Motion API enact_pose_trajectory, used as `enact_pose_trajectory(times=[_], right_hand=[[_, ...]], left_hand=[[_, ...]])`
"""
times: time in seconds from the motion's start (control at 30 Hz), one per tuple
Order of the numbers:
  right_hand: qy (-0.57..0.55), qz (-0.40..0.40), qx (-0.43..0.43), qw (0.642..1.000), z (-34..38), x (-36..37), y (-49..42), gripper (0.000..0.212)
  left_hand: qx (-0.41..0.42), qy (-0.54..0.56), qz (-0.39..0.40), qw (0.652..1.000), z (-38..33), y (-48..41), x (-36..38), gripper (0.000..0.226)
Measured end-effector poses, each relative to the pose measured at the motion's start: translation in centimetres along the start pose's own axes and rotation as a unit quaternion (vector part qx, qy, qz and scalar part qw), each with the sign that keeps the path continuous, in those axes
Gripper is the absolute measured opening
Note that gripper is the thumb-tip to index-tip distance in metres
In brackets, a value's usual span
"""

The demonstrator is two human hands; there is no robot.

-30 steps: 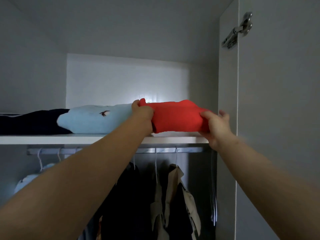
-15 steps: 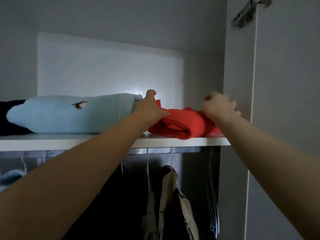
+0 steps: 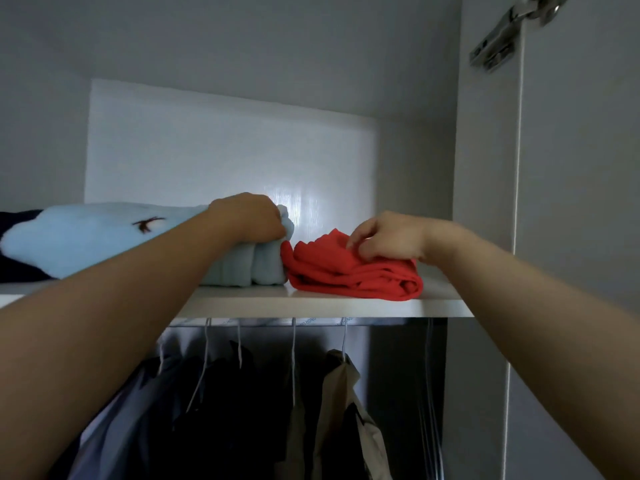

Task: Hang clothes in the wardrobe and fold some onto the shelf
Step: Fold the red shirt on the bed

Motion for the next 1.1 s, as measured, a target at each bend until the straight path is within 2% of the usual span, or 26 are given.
enact_pose_trajectory(times=[0.07,0.13,0.17,0.27,0.37,0.67,0.77,0.9,1.1], right_hand=[[0.094,-0.033,0.017,0.995,1.4,-0.1,-0.5,0.030],[0.127,-0.003,0.028,0.991,1.7,2.1,-1.4,0.058],[0.142,0.022,0.019,0.989,1.6,3.5,-1.8,0.063],[0.172,0.045,-0.055,0.983,1.3,5.5,-2.4,0.055],[0.134,0.030,-0.100,0.985,0.6,5.4,-2.9,0.055],[0.133,-0.003,-0.046,0.990,1.0,6.1,-5.2,0.051],[0.136,-0.008,-0.049,0.989,1.6,6.2,-5.0,0.045],[0.074,0.000,-0.077,0.994,2.9,6.7,-4.4,0.033],[0.116,-0.023,-0.047,0.992,2.1,6.1,-4.1,0.036]], left_hand=[[0.004,0.013,0.002,1.000,-0.2,0.0,0.4,0.025],[0.011,0.034,0.003,0.999,-0.2,-0.1,0.8,0.019],[0.012,0.053,0.005,0.999,-0.1,-0.1,0.9,0.015],[0.007,0.105,0.003,0.994,0.8,-0.1,1.0,0.017],[-0.005,0.144,-0.012,0.989,1.5,-0.3,1.1,0.024],[-0.016,0.072,-0.026,0.997,0.9,0.1,1.8,0.019],[-0.009,0.055,-0.006,0.998,0.9,0.7,2.2,0.029],[0.015,0.035,0.009,0.999,0.5,1.6,2.1,0.051],[-0.007,-0.051,-0.039,0.998,-0.2,1.3,1.9,0.037]])
Point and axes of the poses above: each hand's wrist, its own y-axis away from the middle knuckle, its own x-axis out of the palm, z = x × y, the point moved 10 cm from there along -y, towards the middle knuckle
